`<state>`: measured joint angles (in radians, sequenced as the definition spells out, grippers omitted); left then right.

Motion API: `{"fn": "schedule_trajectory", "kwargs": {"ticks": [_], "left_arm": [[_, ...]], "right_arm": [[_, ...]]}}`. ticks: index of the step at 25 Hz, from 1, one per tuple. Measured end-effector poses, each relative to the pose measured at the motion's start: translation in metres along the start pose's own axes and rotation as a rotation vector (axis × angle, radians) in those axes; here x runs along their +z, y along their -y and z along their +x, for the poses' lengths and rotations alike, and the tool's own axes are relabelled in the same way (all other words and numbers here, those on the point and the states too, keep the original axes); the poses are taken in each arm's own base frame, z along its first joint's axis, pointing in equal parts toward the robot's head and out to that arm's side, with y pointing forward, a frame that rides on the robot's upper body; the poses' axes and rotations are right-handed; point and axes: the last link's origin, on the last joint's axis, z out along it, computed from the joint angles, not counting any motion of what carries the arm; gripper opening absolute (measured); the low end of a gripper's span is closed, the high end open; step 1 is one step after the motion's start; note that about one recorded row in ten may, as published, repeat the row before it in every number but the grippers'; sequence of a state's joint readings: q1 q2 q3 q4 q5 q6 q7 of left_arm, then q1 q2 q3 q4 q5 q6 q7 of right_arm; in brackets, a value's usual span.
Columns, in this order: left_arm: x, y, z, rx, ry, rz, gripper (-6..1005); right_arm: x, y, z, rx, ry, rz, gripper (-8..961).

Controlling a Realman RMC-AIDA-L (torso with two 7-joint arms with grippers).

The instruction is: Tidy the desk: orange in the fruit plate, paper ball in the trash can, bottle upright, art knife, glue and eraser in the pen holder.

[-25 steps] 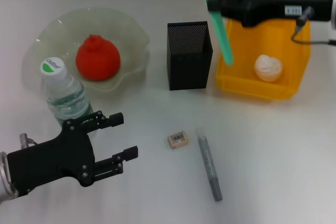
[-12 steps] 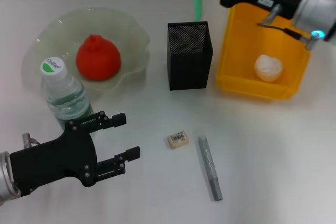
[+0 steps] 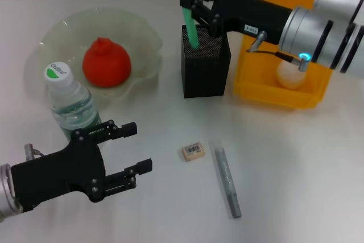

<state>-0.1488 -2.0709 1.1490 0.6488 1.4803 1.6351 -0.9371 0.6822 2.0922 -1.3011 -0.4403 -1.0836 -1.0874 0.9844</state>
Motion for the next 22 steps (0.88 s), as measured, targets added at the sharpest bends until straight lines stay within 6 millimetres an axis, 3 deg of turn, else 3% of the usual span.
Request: {"fn": "schedule_trajectory", "kwargs": {"ticks": [5, 12, 14, 16, 18, 19, 20, 22], "left_arm": [[0.000, 0.000, 0.000, 0.000, 0.000, 0.002, 695], [-0.001, -0.001, -0.002, -0.006, -0.001, 0.007, 695], [-0.001, -0.001, -0.002, -0.006, -0.001, 0.006, 695], [-0.001, 0.000, -0.001, -0.004, -0.001, 0.007, 695], [-0.001, 0.001, -0.001, -0.003, -0.001, 0.006, 695], [-0.001, 0.001, -0.001, -0.002, -0.001, 0.008, 695], [-0.001, 0.001, -0.001, -0.002, -0.001, 0.008, 695], [-0.002, 0.002, -0.001, -0.004, -0.001, 0.012, 695]], "right_arm": [[-0.007, 0.001, 0.005, 0.042, 0.014, 0.028, 226], [-0.033, 0.002, 0.002, 0.088, 0.088, 0.050, 258], [-0.038, 0.002, -0.006, 0.120, 0.097, 0.031, 285], [-0.047, -0.003, -0.032, 0.167, 0.056, -0.034, 316], [-0.048, -0.005, -0.042, 0.167, 0.018, -0.056, 346], [-0.051, -0.013, -0.059, 0.140, -0.124, -0.083, 366], [-0.051, -0.013, -0.059, 0.140, -0.124, -0.083, 386], [-0.055, -0.017, -0.064, 0.119, -0.309, -0.072, 427]]}}
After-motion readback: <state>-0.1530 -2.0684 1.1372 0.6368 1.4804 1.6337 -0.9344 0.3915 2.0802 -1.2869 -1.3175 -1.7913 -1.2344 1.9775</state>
